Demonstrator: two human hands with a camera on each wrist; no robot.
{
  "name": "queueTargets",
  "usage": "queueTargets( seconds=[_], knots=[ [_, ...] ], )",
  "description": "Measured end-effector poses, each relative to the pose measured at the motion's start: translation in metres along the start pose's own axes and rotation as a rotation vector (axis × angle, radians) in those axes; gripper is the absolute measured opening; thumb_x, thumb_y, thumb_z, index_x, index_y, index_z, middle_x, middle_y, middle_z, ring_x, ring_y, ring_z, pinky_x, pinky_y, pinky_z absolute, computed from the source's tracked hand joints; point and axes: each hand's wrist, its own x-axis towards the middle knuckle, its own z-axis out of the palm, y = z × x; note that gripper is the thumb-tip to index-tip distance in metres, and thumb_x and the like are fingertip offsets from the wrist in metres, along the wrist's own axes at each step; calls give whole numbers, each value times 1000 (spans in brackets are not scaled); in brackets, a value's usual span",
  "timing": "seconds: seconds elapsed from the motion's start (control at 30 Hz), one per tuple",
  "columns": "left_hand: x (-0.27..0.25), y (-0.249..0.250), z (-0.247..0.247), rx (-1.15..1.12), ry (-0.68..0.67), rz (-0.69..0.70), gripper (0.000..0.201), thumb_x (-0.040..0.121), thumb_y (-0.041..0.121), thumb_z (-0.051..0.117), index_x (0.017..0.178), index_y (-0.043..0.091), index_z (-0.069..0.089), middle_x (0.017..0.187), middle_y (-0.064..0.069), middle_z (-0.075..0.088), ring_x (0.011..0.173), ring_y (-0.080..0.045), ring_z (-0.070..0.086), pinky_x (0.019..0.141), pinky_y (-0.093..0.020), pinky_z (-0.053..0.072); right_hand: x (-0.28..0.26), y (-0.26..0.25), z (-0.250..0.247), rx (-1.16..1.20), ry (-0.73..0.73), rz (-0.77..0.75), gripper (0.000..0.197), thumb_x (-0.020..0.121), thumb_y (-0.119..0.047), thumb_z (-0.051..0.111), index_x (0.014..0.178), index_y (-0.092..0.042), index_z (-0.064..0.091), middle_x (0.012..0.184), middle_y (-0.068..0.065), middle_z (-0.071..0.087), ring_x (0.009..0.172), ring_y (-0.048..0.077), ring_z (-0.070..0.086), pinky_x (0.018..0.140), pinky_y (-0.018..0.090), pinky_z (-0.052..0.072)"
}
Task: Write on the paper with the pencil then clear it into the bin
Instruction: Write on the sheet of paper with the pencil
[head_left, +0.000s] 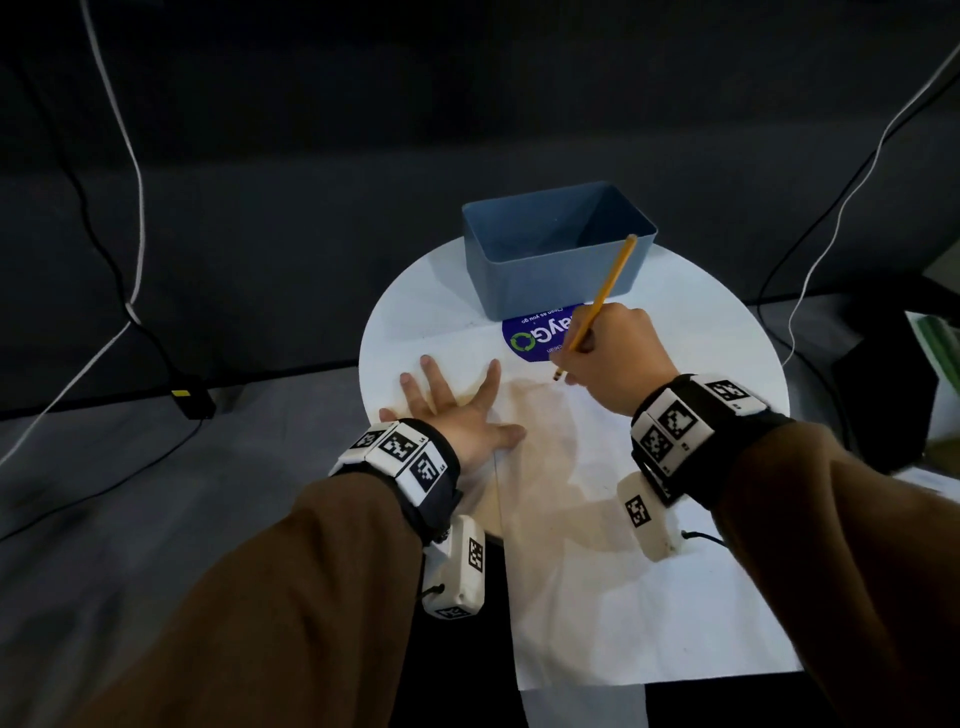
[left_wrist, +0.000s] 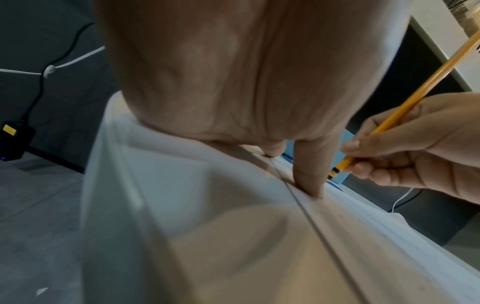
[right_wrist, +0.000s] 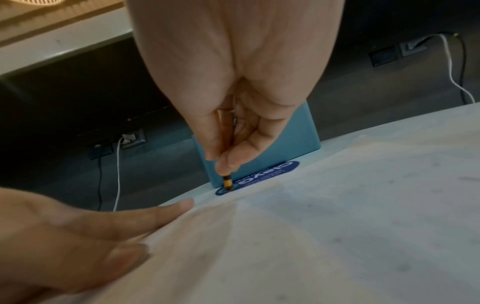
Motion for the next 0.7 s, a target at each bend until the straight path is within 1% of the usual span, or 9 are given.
queueTargets(
  seconds=[0.1,0.23,0.3,0.4,0.47,0.53,0.57,0.63,0.7],
  knots=[
    [0,0,0,7,3,3,84,92,71,45,149,57,-14,153,-15,-43,142,-43,-35,110,-71,-10,-3,-5,6,28,-45,-47,19,88,-21,77,76,-14,64,72,3,73,76,15,71,74,27,55],
    [1,3,1,15,15,-6,84,91,71,44,149,57,-14,153,-14,-43,142,-43,-35,110,-70,-10,-6,9,1,35,-38,5,20,90,-24,75,77,-19,62,72,0,72,61,6,70,59,6,42],
    [0,2,2,21,16,-10,83,92,71,44,149,57,-15,153,-15,-43,142,-43,-35,110,-71,-10,-8,11,-5,32,-1,30,21,91,-24,75,76,-20,61,71,-1,71,60,4,69,56,5,39],
    [-1,3,0,27,4,-6,84,92,71,44,149,56,-15,153,-14,-43,142,-43,-34,110,-71,-10,-5,0,-6,71,19,-20,19,90,-22,75,77,-18,62,68,-4,70,59,0,68,52,4,41],
    [0,2,-1,37,2,-9,83,92,72,43,149,56,-15,154,-15,-42,143,-43,-33,110,-72,-9,-1,-9,-1,55,-16,-63,15,89,-19,75,79,-15,64,73,1,71,67,7,70,60,7,47],
    [0,2,-1,46,9,-14,83,91,72,43,149,57,-16,154,-14,-42,143,-43,-33,110,-72,-8,2,-11,3,-7,-82,-67,14,87,-19,77,80,-15,66,81,4,72,79,16,71,76,24,57],
    [0,1,0,46,11,-13,84,91,72,43,149,57,-16,154,-14,-42,143,-43,-33,110,-71,-9,3,-8,3,-33,-96,-55,14,87,-19,78,80,-15,67,82,3,71,81,17,70,80,31,59],
    [0,2,1,36,12,-8,85,91,72,44,149,56,-16,153,-14,-43,143,-42,-34,111,-71,-9,4,-1,-1,-34,-69,-19,12,87,-19,77,80,-15,68,80,3,72,78,18,71,78,33,60],
    [0,1,1,29,12,-8,85,91,72,45,149,56,-15,153,-14,-43,143,-42,-34,111,-71,-10,2,3,-7,-12,-36,3,12,87,-19,76,80,-15,68,77,3,72,71,15,72,71,26,58]
  ],
)
